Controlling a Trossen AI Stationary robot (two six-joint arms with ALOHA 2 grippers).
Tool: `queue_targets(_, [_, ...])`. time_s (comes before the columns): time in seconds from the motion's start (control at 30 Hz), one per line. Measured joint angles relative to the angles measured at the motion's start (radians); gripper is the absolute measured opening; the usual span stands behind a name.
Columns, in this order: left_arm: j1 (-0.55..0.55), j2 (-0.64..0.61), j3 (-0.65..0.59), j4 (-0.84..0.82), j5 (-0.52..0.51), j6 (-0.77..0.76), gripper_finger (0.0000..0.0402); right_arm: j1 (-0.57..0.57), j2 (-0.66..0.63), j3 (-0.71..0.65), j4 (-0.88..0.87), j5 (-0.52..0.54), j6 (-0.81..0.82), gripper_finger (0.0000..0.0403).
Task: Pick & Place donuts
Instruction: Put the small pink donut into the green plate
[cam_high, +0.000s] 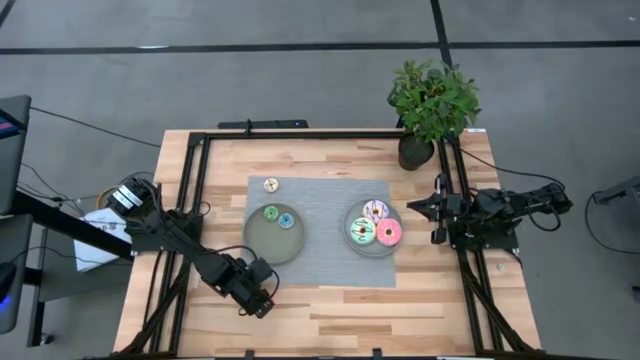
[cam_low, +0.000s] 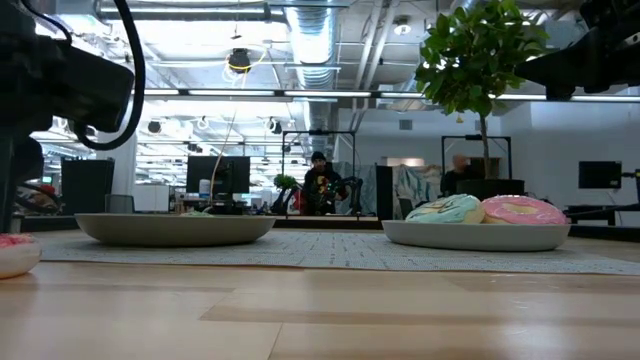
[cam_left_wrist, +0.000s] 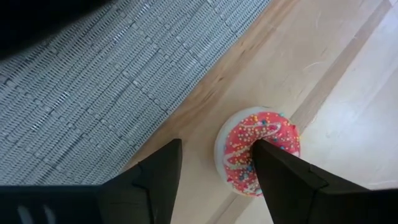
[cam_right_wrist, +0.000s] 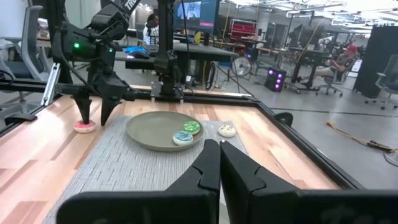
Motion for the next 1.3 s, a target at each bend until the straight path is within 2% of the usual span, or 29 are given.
queue_targets(0.17, [-0.001, 0.006, 0.070, -0.105, -0.029, 0.055, 0.0191, 0.000, 0.000, 0.000, -0.001, 0.000, 0.009, 0.0001])
queue_targets(0.33, [-0.001, 0.005, 0.112, -0.171, -0.048, 0.070, 0.0165, 0.000, 0.000, 0.000, -0.001, 0.000, 0.009, 0.0001])
queue_targets(0.53, [-0.001, 0.003, 0.126, -0.176, -0.054, 0.085, 0.0127, 0.000, 0.000, 0.000, -0.002, 0.000, 0.009, 0.0001])
queue_targets(0.73, [-0.001, 0.003, 0.126, -0.174, -0.039, 0.086, 0.0115, 0.000, 0.000, 0.000, -0.002, 0.000, 0.009, 0.0001])
queue_targets(0.93, [-0.002, 0.003, 0.126, -0.173, -0.037, 0.092, 0.0129, 0.000, 0.000, 0.000, -0.002, 0.000, 0.009, 0.0001])
queue_targets(1.3, [-0.002, 0.007, 0.124, -0.174, -0.051, 0.096, 0.0195, 0.000, 0.000, 0.000, -0.006, -0.001, 0.024, 0.0001])
